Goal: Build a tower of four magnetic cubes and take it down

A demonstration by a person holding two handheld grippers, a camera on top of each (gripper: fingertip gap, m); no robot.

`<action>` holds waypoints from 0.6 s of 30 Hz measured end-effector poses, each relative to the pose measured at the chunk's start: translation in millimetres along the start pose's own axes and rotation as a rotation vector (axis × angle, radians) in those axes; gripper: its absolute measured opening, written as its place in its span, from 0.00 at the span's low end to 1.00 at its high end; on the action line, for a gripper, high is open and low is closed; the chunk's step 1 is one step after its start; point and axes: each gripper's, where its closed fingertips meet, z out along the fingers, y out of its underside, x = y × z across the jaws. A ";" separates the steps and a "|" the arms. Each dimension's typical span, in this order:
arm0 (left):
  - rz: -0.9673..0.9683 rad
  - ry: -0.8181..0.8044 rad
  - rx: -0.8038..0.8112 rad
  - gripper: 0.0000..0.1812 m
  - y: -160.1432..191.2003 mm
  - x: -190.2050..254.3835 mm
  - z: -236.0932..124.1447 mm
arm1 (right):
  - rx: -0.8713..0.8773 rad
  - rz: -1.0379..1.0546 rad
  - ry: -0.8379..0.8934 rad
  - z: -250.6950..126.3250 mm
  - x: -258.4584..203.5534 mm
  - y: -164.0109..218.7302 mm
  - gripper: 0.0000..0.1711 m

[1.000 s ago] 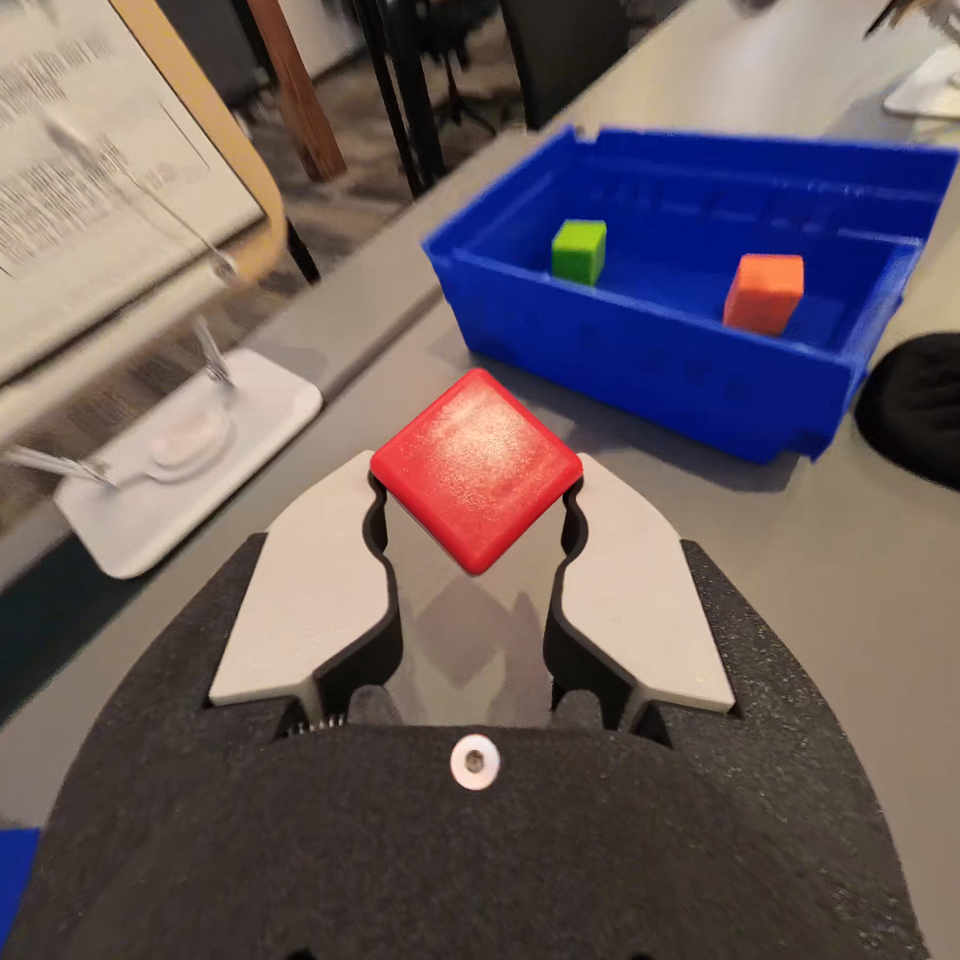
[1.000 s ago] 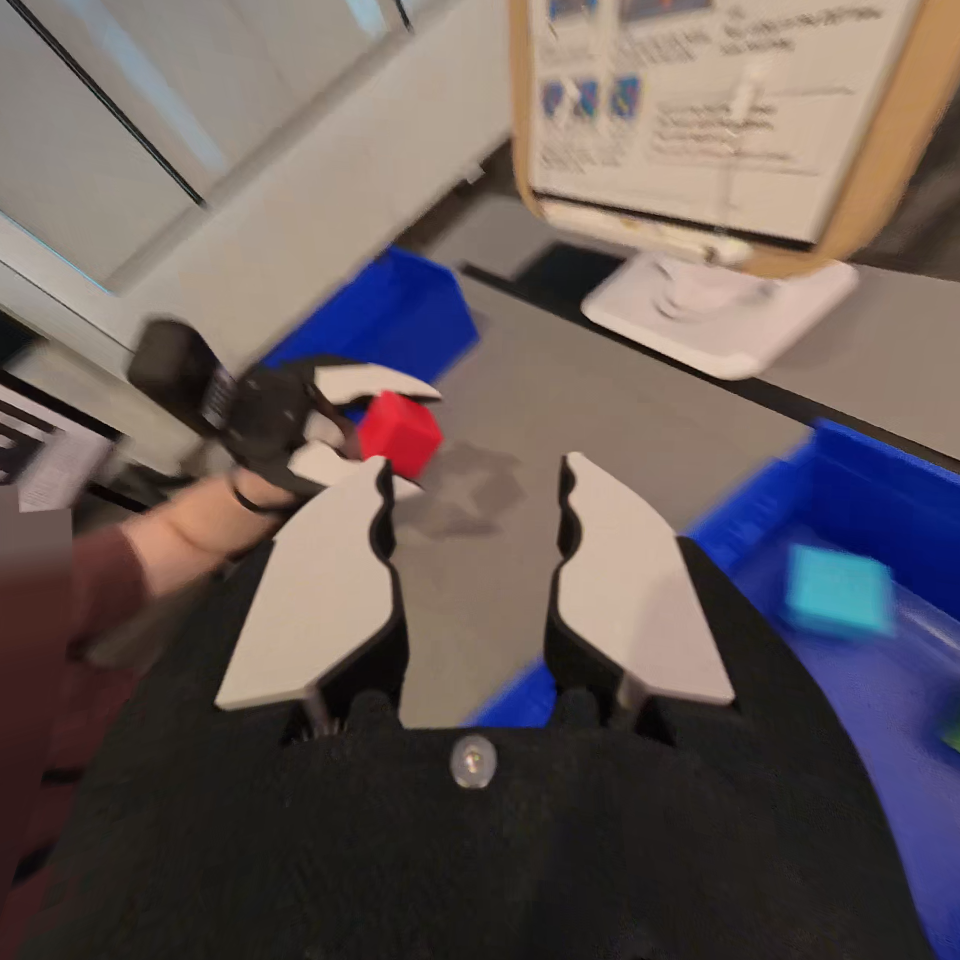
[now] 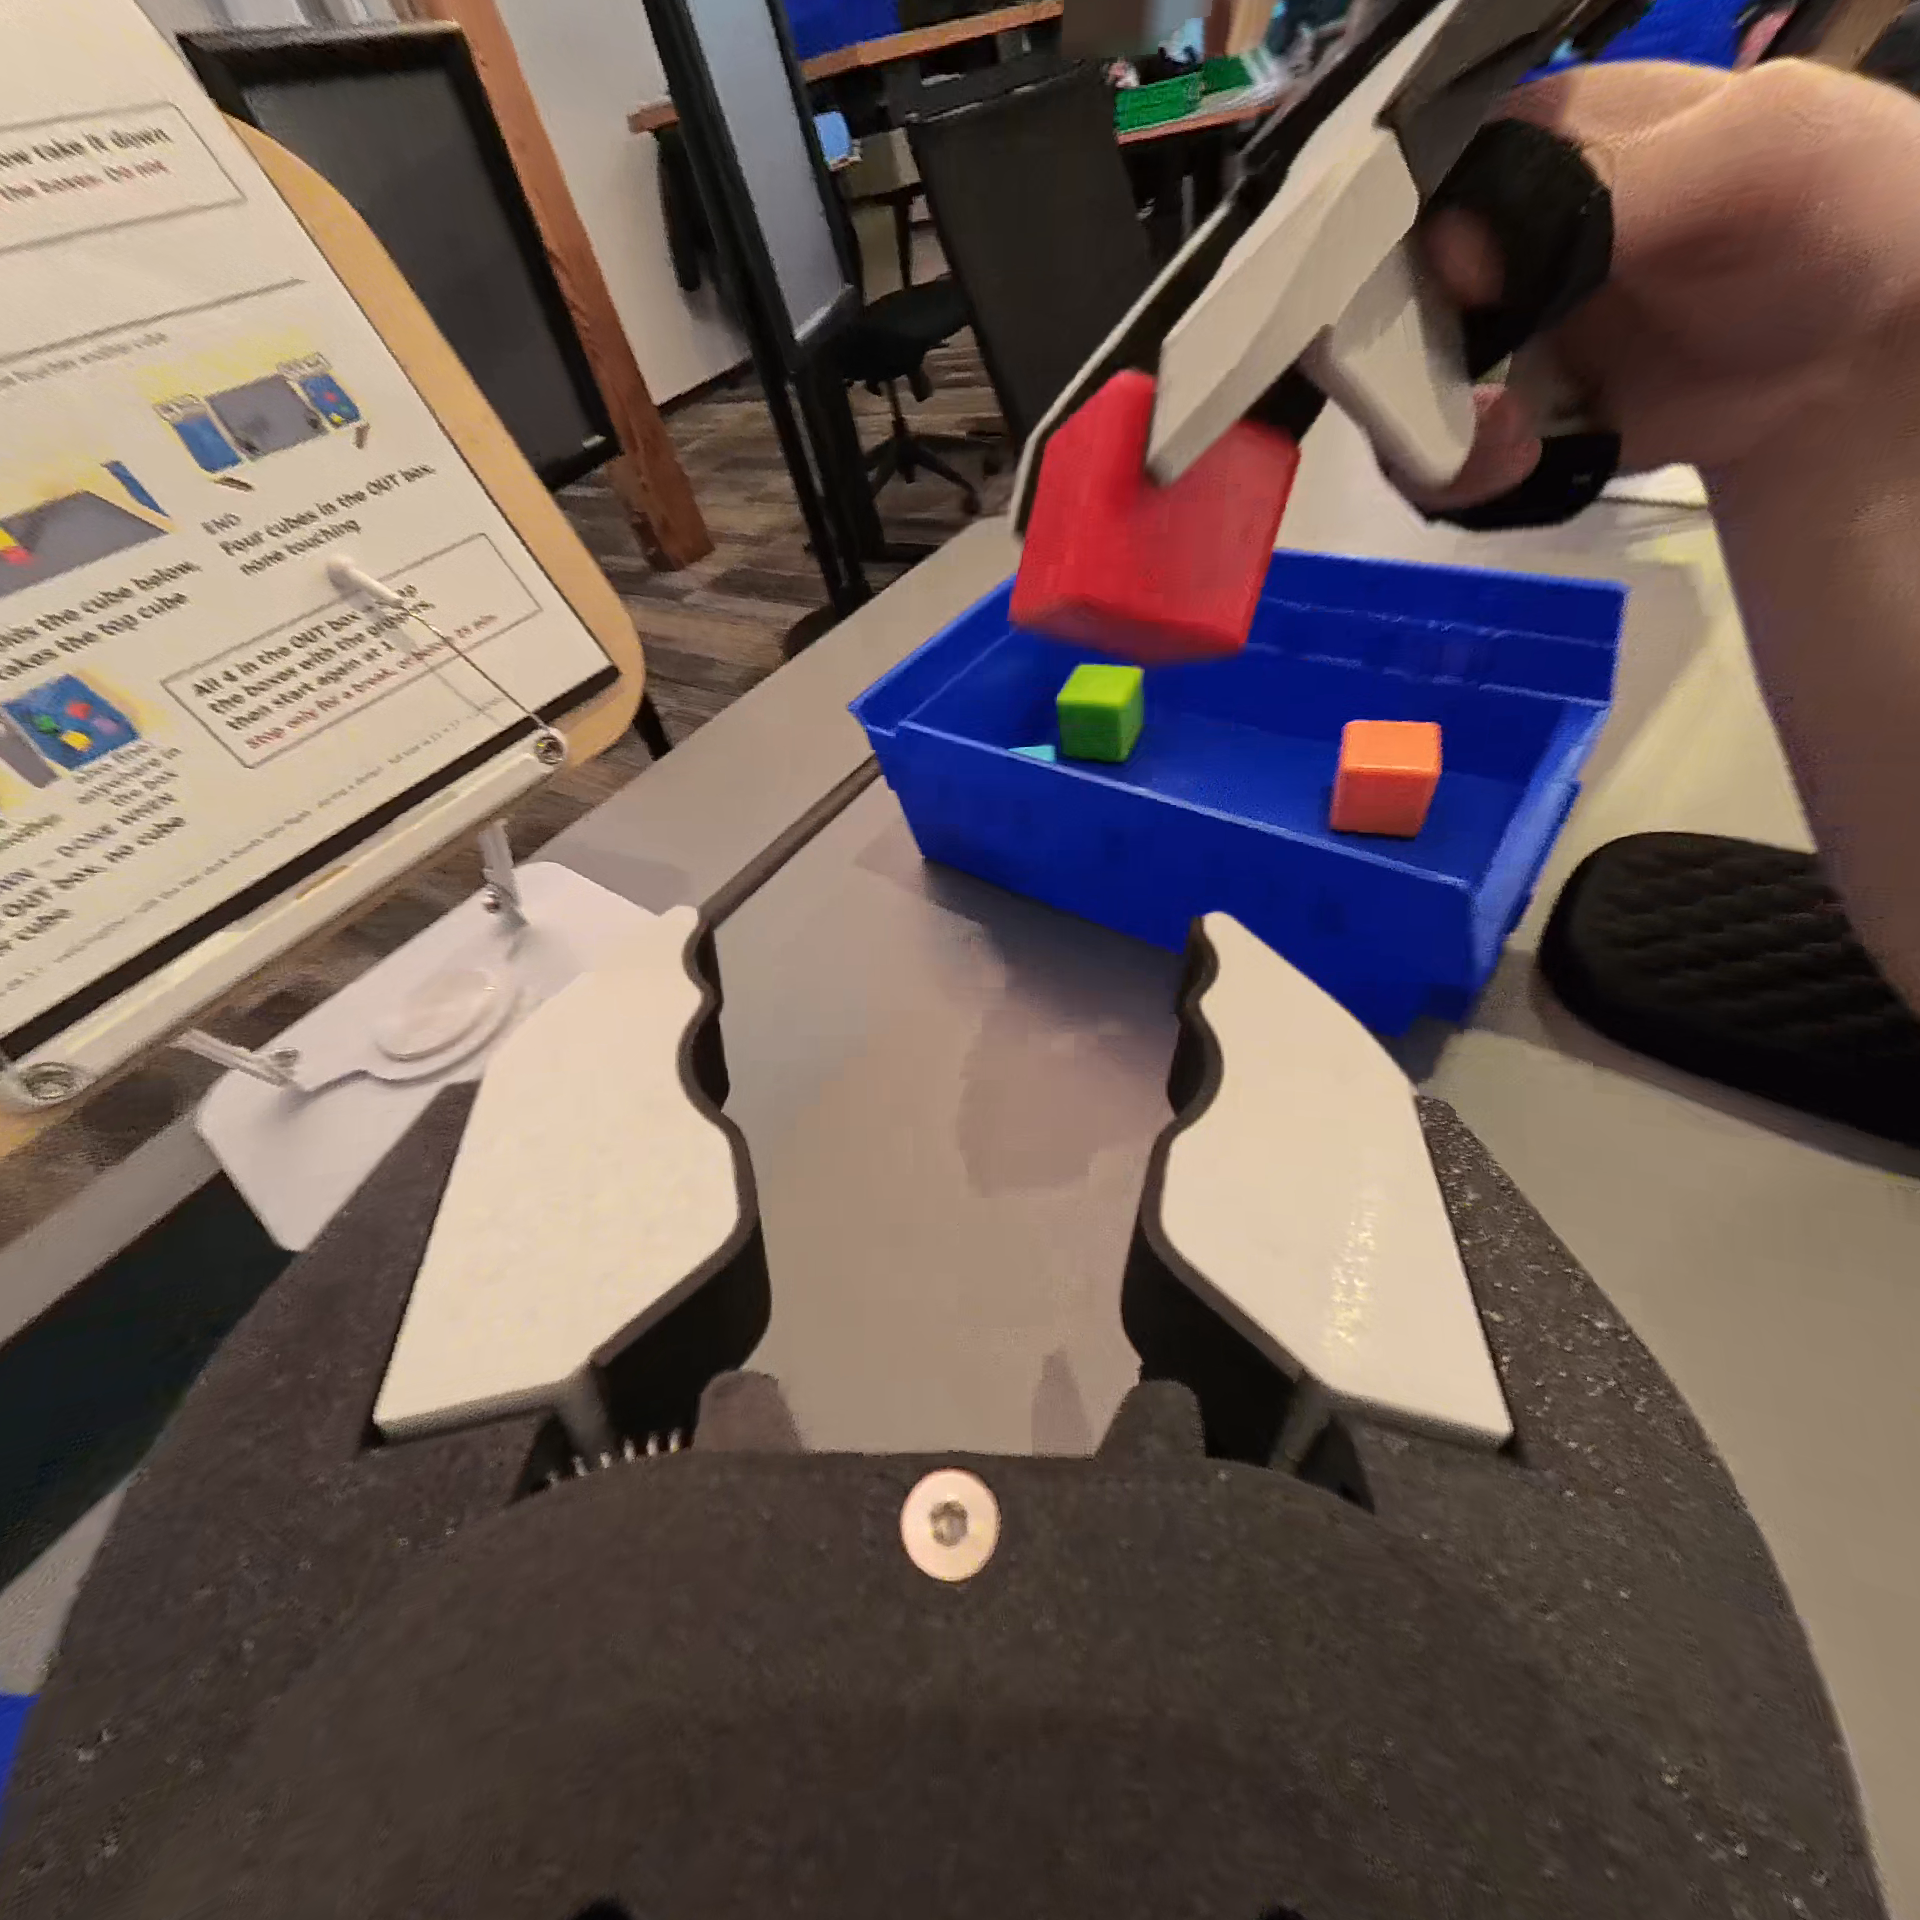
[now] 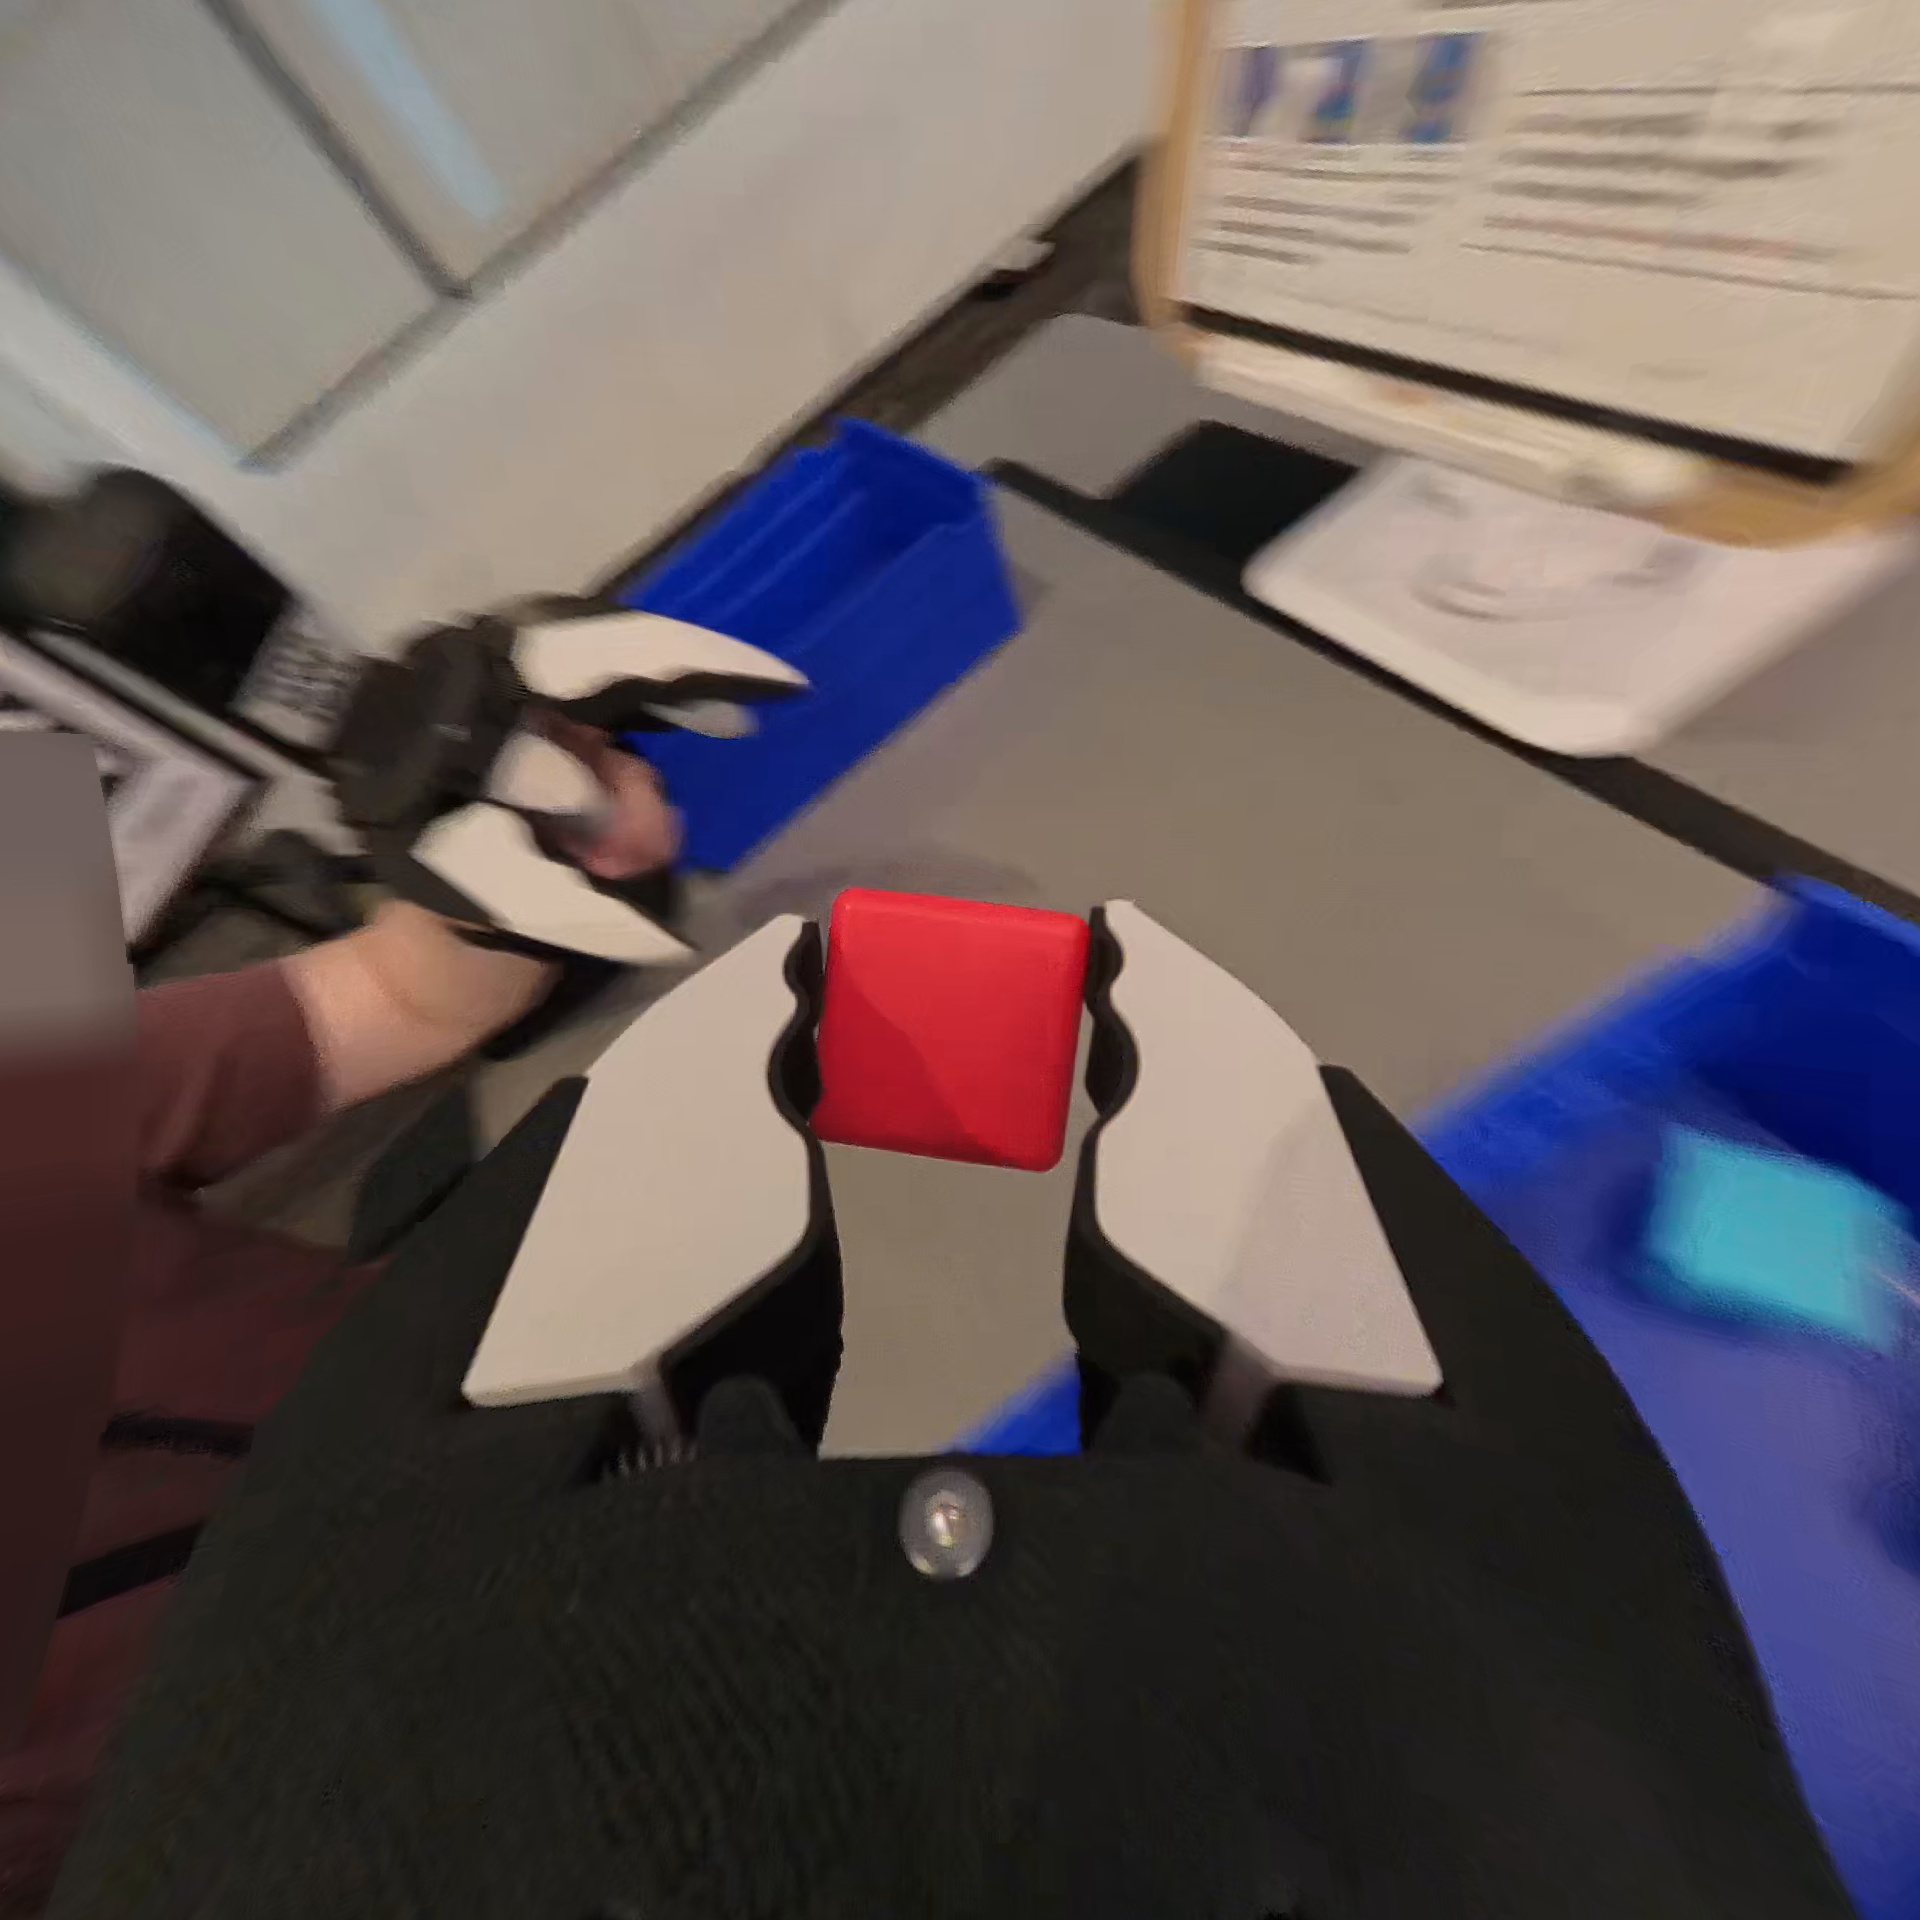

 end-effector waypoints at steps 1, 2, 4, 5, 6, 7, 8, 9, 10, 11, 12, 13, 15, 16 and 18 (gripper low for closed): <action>-0.016 0.020 0.002 0.46 -2.0 1.0 -2.3 | -0.021 -0.003 0.110 -19.5 20.4 7.0 0.29; -0.026 0.033 0.001 0.46 -3.6 1.3 -4.5 | -0.073 0.003 0.211 -37.1 41.5 20.5 0.29; -0.028 0.044 -0.017 0.45 -4.5 0.4 -8.1 | -0.233 0.048 0.363 -62.8 83.0 60.4 0.29; -0.022 0.043 -0.029 0.45 -4.0 -0.8 -9.6 | -0.323 0.062 0.409 -69.6 101.0 81.7 0.29; -0.014 0.038 -0.042 0.45 -3.2 -2.3 -10.9 | -0.406 0.064 0.413 -70.1 113.0 101.3 0.29; -0.004 0.034 -0.054 0.45 -2.1 -3.8 -12.2 | -0.479 0.066 0.373 -64.5 118.2 119.0 0.29; 0.004 0.027 -0.061 0.45 -1.7 -5.6 -13.6 | -0.543 0.052 0.311 -54.6 118.5 134.3 0.29; 0.010 0.023 -0.061 0.44 -2.2 -7.2 -15.1 | -0.604 0.024 0.248 -43.6 116.9 148.1 0.29; 0.012 0.021 -0.061 0.43 -2.6 -8.5 -16.8 | -0.673 0.001 0.202 -34.6 115.8 161.8 0.29; 0.011 0.014 -0.059 0.43 -3.7 -10.7 -18.7 | -0.746 -0.026 0.178 -28.2 116.6 174.1 0.29; 0.009 0.001 -0.050 0.42 -5.6 -13.8 -21.0 | -0.807 -0.065 0.167 -24.0 118.3 184.1 0.30; 0.006 -0.009 -0.043 0.42 -7.5 -16.9 -23.4 | -0.851 -0.106 0.164 -21.1 120.5 191.4 0.30; -0.003 -0.020 -0.049 0.43 -8.8 -22.8 -28.3 | -0.881 -0.121 0.138 -17.7 120.6 199.7 0.30; -0.009 -0.036 -0.055 0.45 -9.1 -27.8 -31.2 | -0.869 -0.093 0.105 -15.9 116.5 200.3 0.29; -0.018 -0.060 -0.048 0.47 -12.5 -37.3 -38.7 | -0.822 -0.072 0.085 -14.6 113.9 193.4 0.31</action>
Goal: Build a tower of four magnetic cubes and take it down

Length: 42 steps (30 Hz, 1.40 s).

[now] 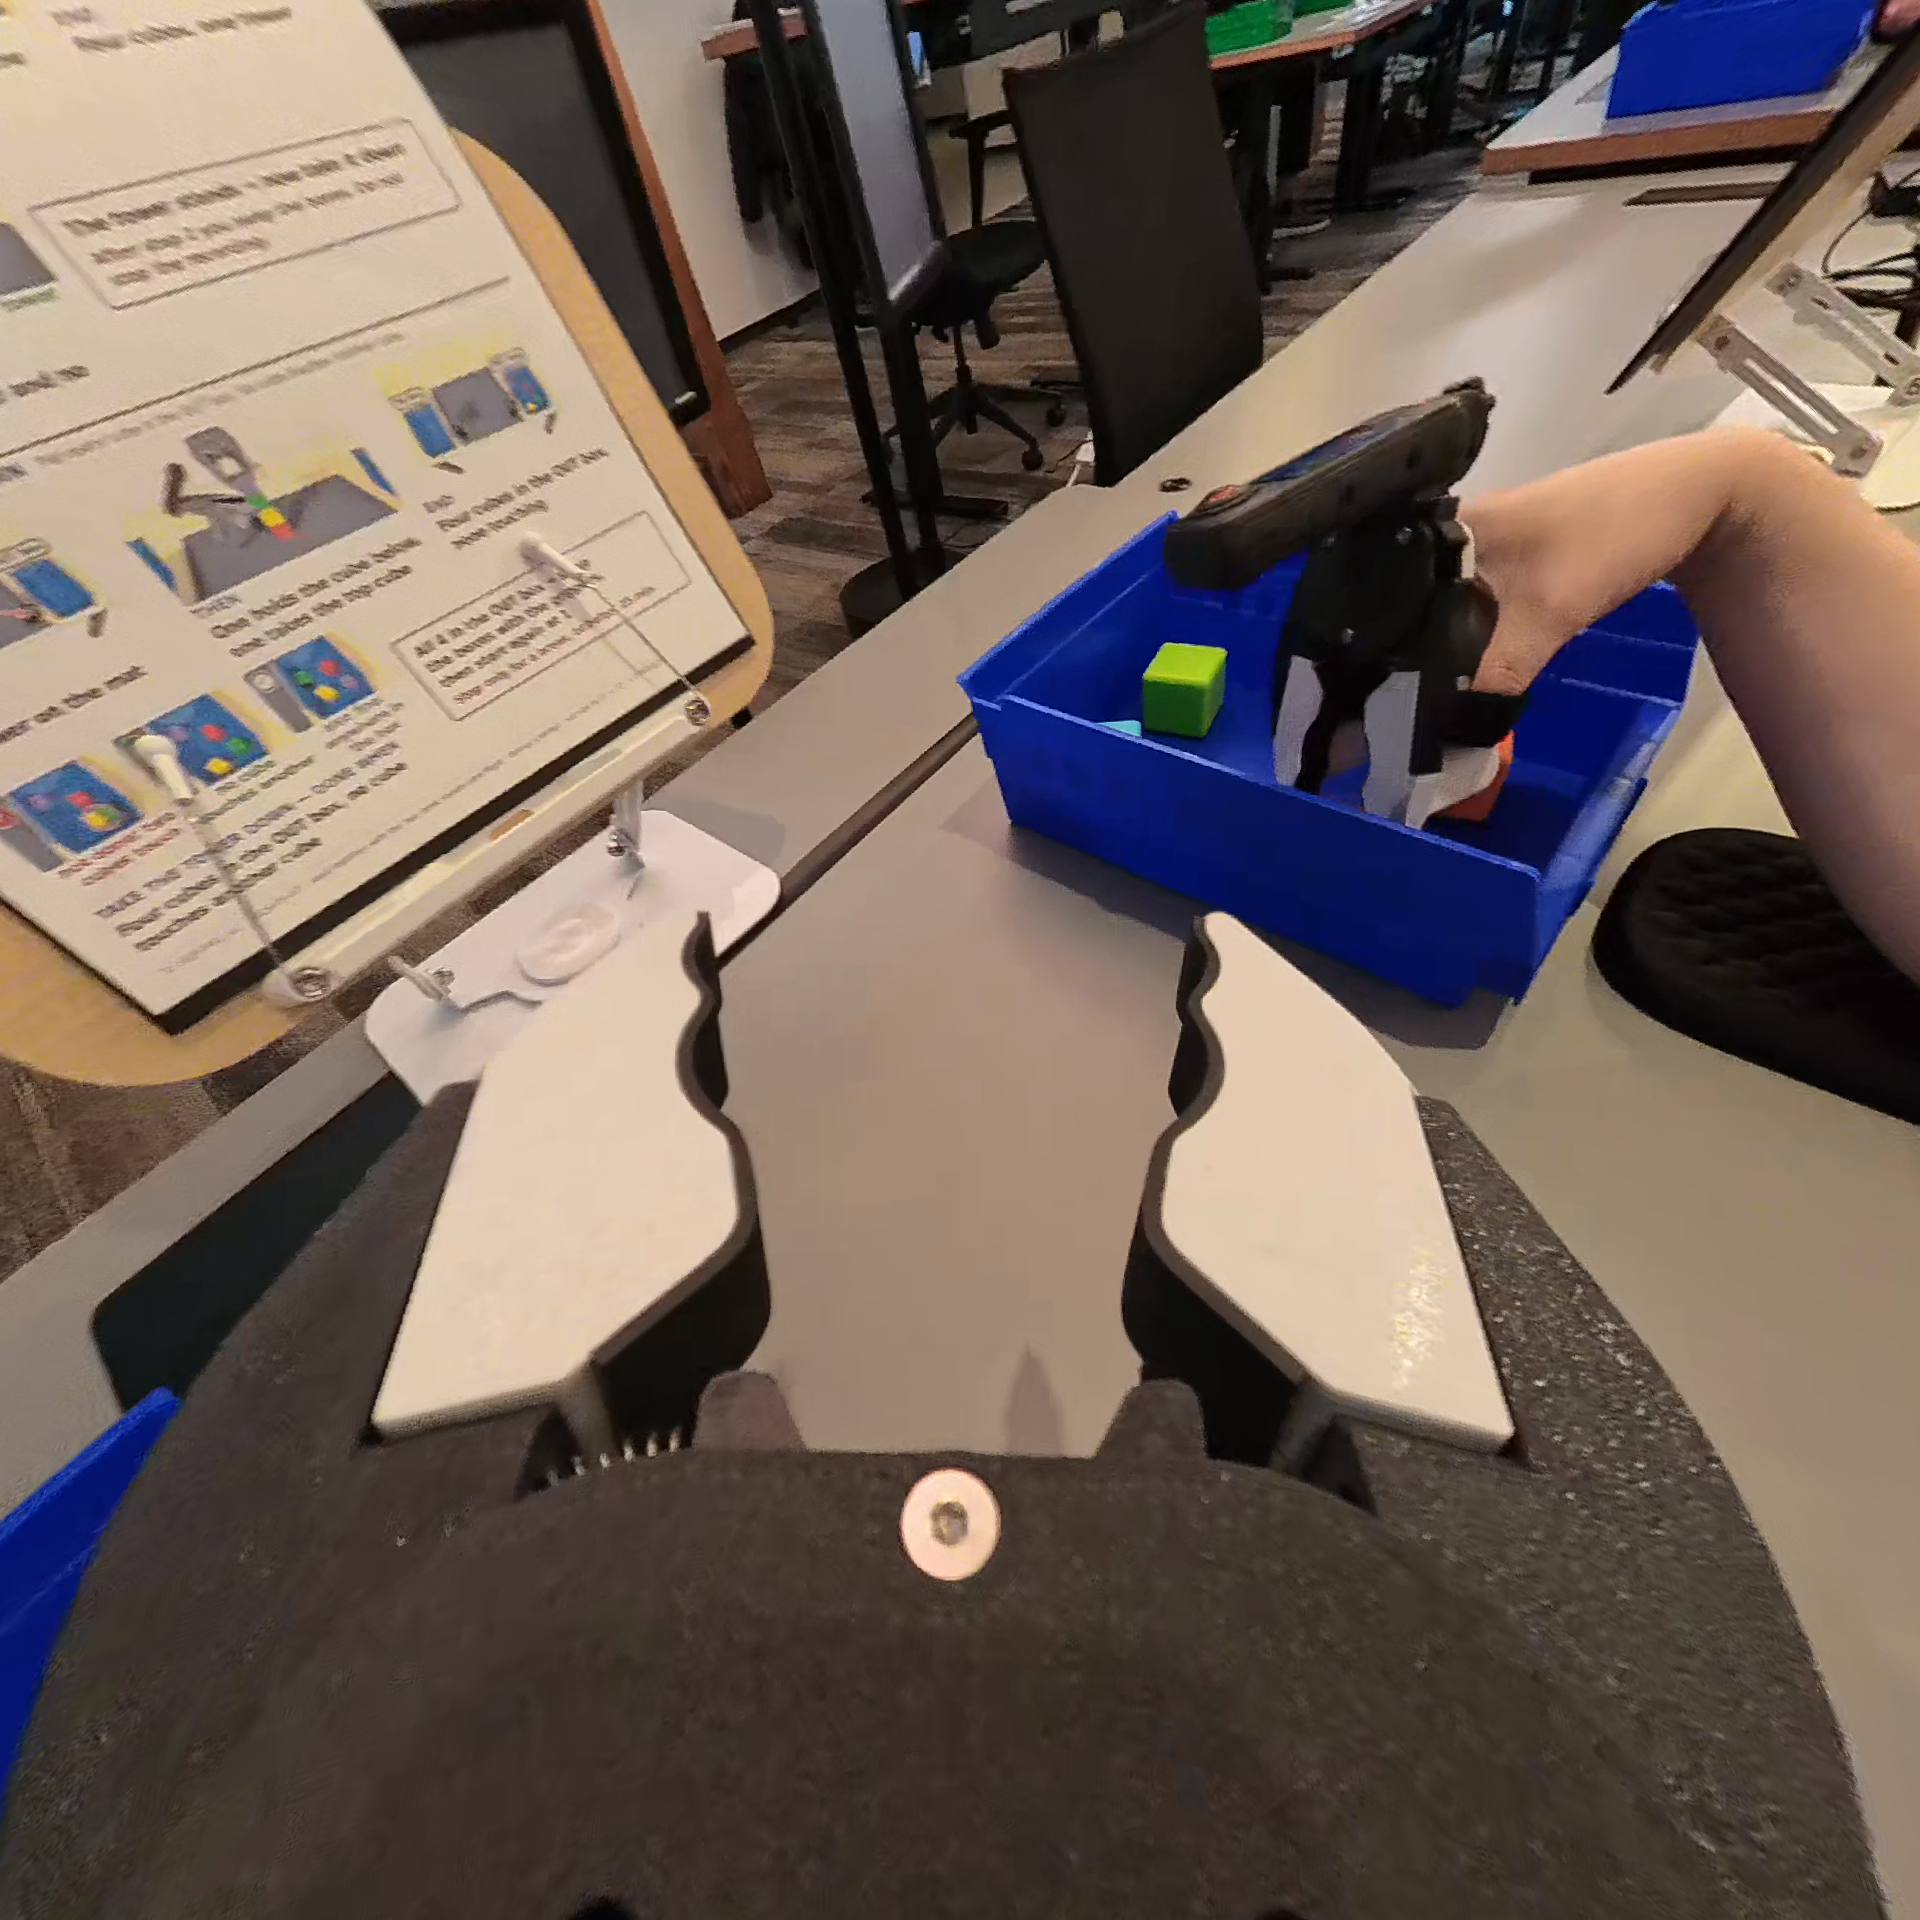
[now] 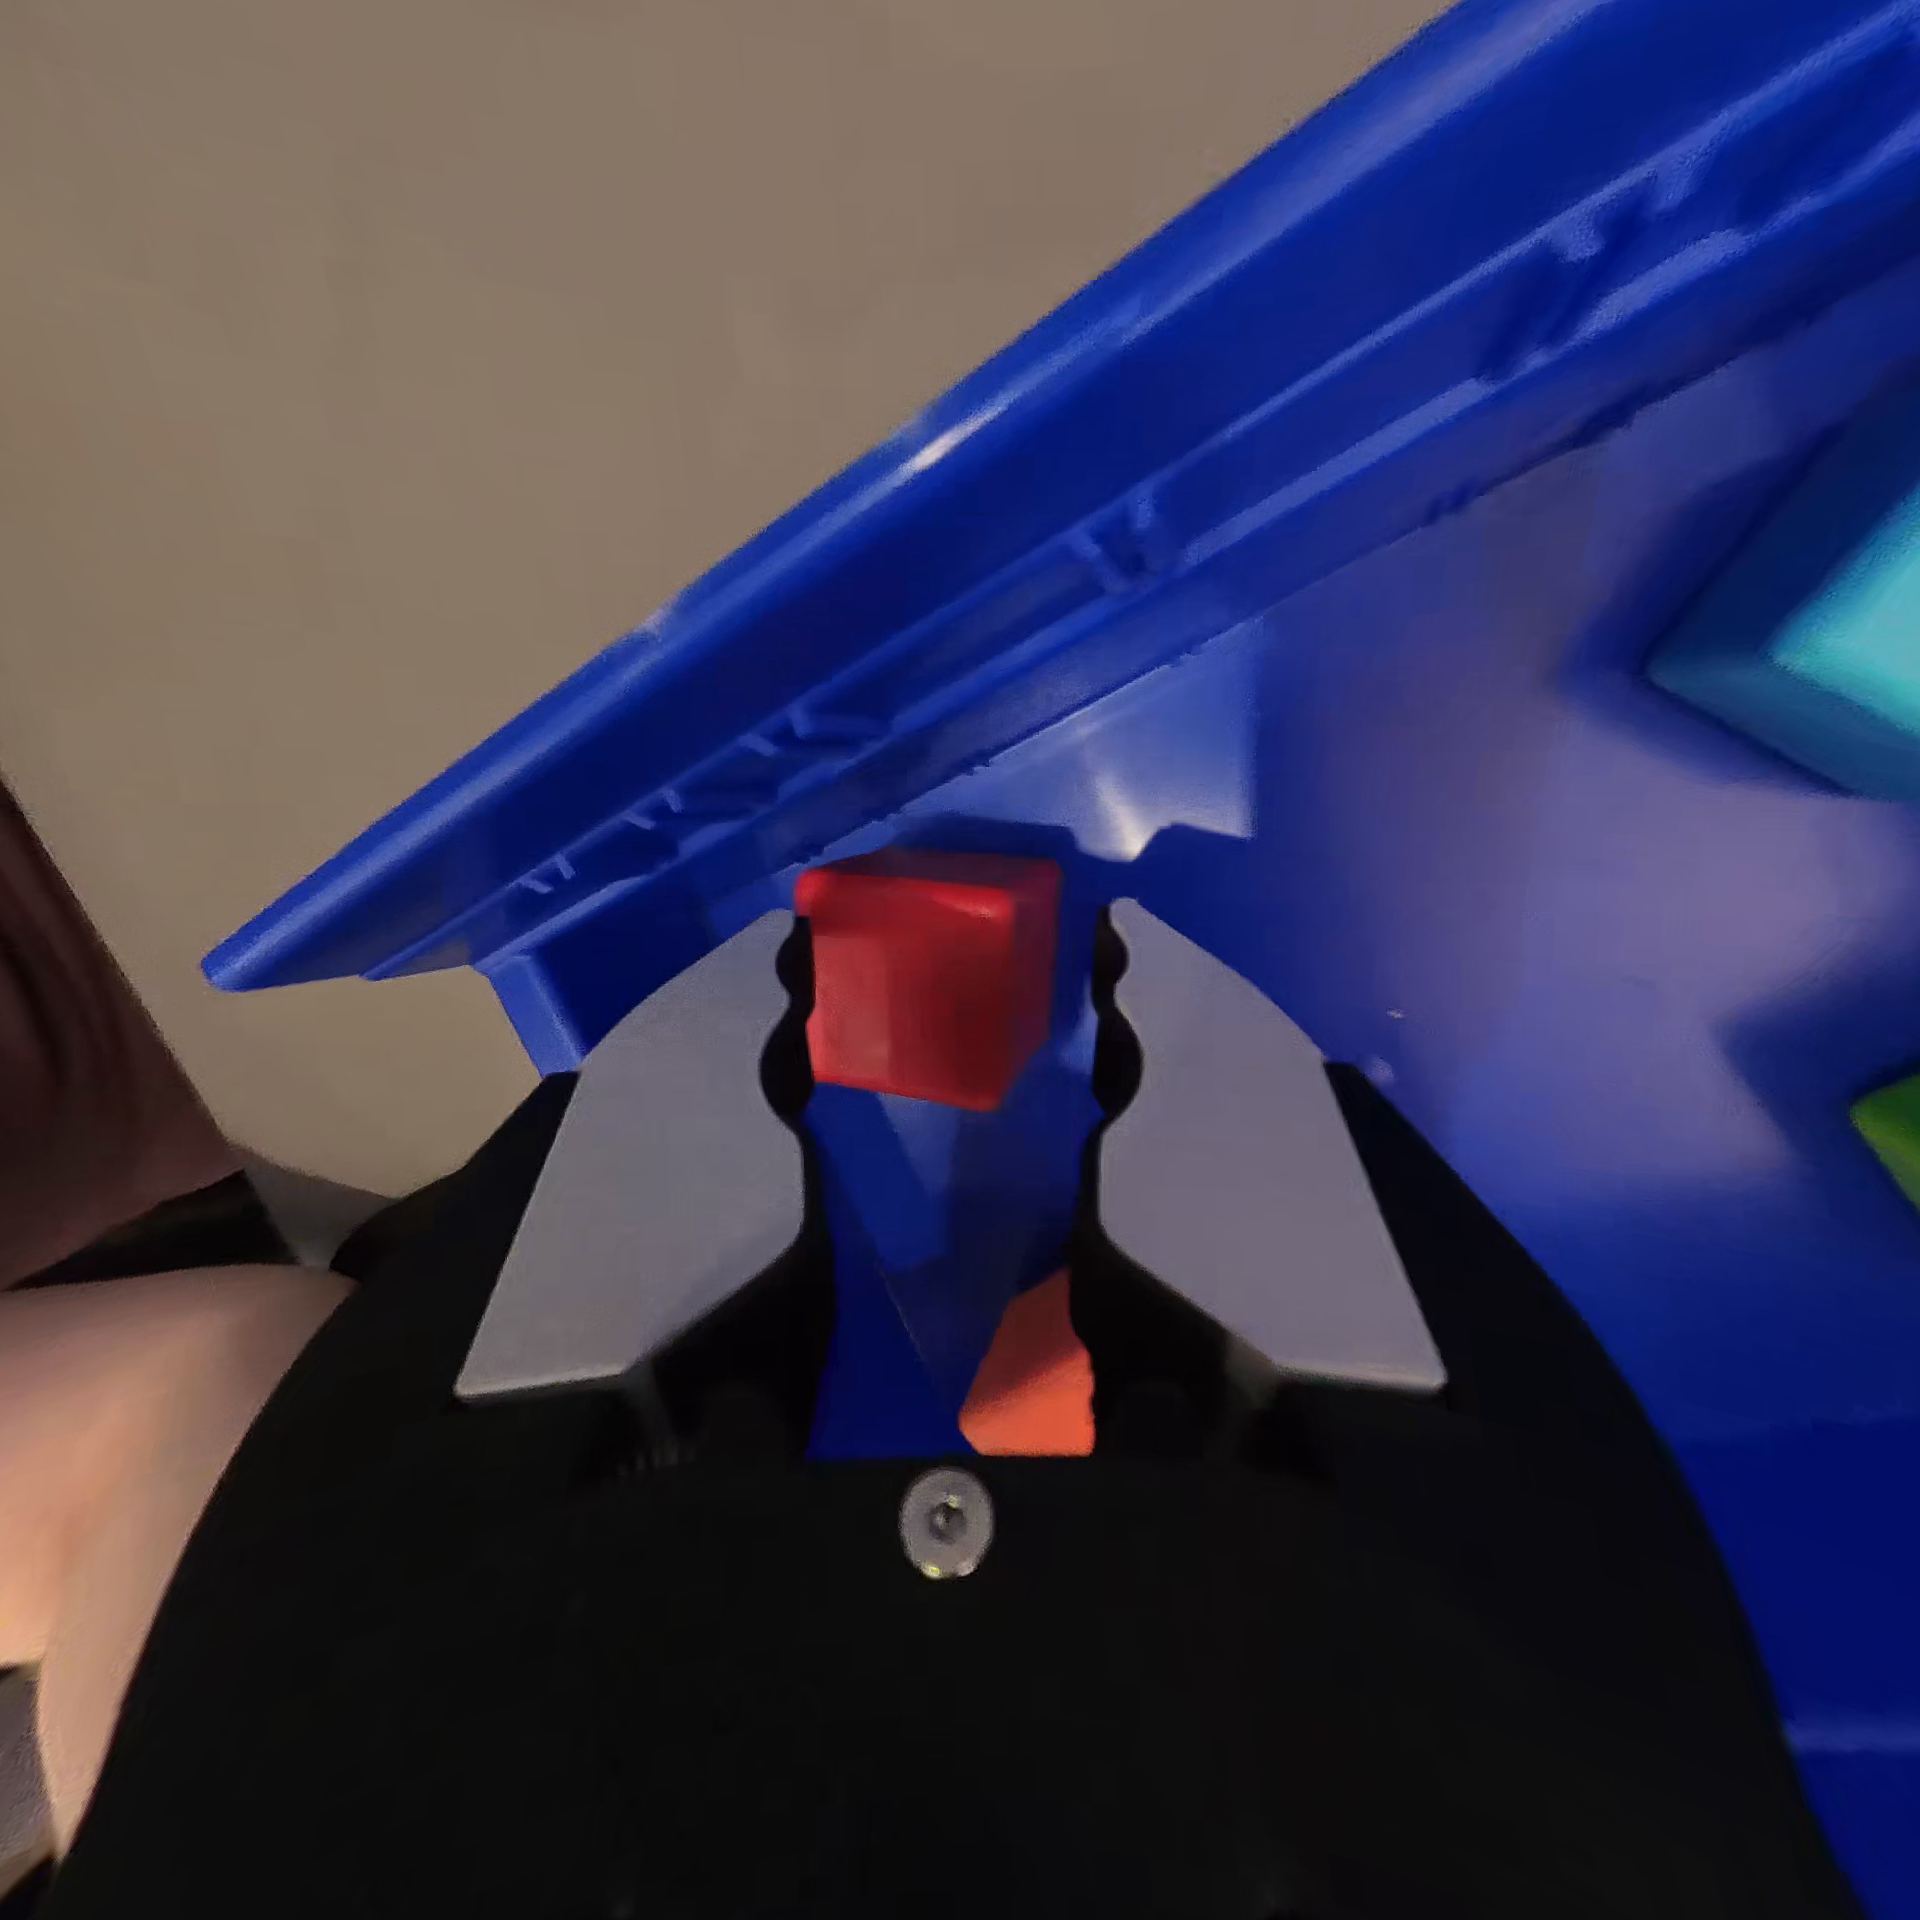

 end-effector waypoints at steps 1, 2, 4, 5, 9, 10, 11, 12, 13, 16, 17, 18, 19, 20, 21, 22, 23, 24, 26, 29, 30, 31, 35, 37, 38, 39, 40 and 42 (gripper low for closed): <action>-0.006 -0.011 0.003 0.47 -1.9 -5.4 -4.5 | 0.021 -0.003 0.033 -5.3 3.9 -1.6 0.30; -0.006 -0.031 -0.002 0.48 -3.1 -12.8 -9.9 | 0.048 -0.010 0.068 -13.0 6.9 -3.2 0.29; 0.027 -0.127 -0.055 0.51 -0.8 -39.0 -27.0 | 0.135 -0.014 0.166 -38.0 14.2 -7.6 0.27; 0.043 -0.208 -0.083 0.51 1.1 -59.0 -40.1 | 0.197 0.007 0.248 -56.7 22.8 -9.7 0.26; 0.006 -0.649 -0.213 0.48 26.5 -165.3 -122.3 | 0.452 0.310 0.662 -151.0 76.3 13.4 0.22; -0.027 -0.730 -0.279 0.48 43.5 -187.9 -144.4 | 0.476 0.402 0.695 -162.0 82.6 26.8 0.22; -0.083 -0.773 -0.361 0.47 66.3 -204.3 -163.0 | 0.473 0.480 0.705 -165.4 86.6 40.5 0.23; -0.160 -0.779 -0.463 0.47 93.9 -214.6 -178.0 | 0.443 0.552 0.732 -166.7 92.3 56.0 0.24; -0.239 -0.775 -0.569 0.50 122.3 -222.1 -191.5 | 0.402 0.617 0.774 -167.5 99.2 71.2 0.27; -0.413 -0.824 -0.780 0.54 188.5 -245.6 -227.3 | 0.339 0.755 0.744 -151.5 109.3 92.1 0.28; -0.456 -0.829 -0.789 0.54 202.7 -252.8 -231.5 | 0.329 0.788 0.702 -142.1 111.0 93.7 0.29; -0.509 -0.821 -0.789 0.52 215.5 -257.2 -232.5 | 0.311 0.817 0.666 -132.5 113.3 95.6 0.29; -0.561 -0.804 -0.792 0.52 227.2 -259.4 -232.1 | 0.285 0.848 0.635 -123.0 115.5 98.7 0.28; -0.604 -0.788 -0.807 0.51 238.5 -260.0 -231.9 | 0.250 0.878 0.602 -113.5 116.5 102.8 0.23; -0.638 -0.774 -0.832 0.51 249.2 -259.3 -232.1 | 0.220 0.899 0.563 -104.7 116.0 105.5 0.18; -0.659 -0.768 -0.860 0.50 258.8 -258.9 -232.6 | 0.211 0.906 0.514 -97.1 114.2 103.9 0.10; -0.675 -0.767 -0.891 0.49 267.8 -258.2 -233.4 | 0.215 0.910 0.473 -92.0 112.2 100.7 0.05; -0.690 -0.761 -0.924 0.48 276.4 -257.0 -233.6 | 0.211 0.914 0.462 -90.2 111.7 99.5 0.05; -0.705 -0.737 -0.994 0.45 291.9 -252.7 -232.7 | 0.187 0.901 0.485 -90.1 111.4 99.8 0.05; -0.736 -0.671 -1.102 0.30 311.4 -239.4 -231.6 | 0.156 0.891 0.499 -89.2 109.6 99.1 0.04; -0.754 -0.631 -1.116 0.22 315.1 -233.6 -228.1 | 0.150 0.891 0.492 -88.0 107.9 97.6 0.04; -0.743 -0.637 -1.130 0.19 316.2 -234.3 -228.5 | 0.143 0.885 0.481 -86.4 105.6 95.2 0.04; -0.739 -0.587 -1.128 0.13 310.5 -224.0 -215.3 | 0.133 0.843 0.416 -75.9 94.7 74.7 0.05; -0.743 -0.542 -1.121 0.12 304.8 -214.6 -201.6 | 0.125 0.819 0.402 -69.9 90.1 61.5 0.05; -0.732 -0.532 -1.129 0.12 302.1 -210.7 -195.1 | 0.114 0.810 0.404 -67.1 87.6 55.4 0.05; -0.710 -0.527 -1.144 0.13 299.7 -207.4 -188.8 | 0.100 0.803 0.409 -64.0 84.7 49.3 0.05; -0.682 -0.524 -1.160 0.14 297.1 -203.9 -182.2 | 0.083 0.795 0.417 -60.8 81.4 43.3 0.04; -0.630 -0.512 -1.181 0.15 291.2 -195.9 -166.7 | 0.060 0.790 0.426 -53.6 73.8 30.2 0.05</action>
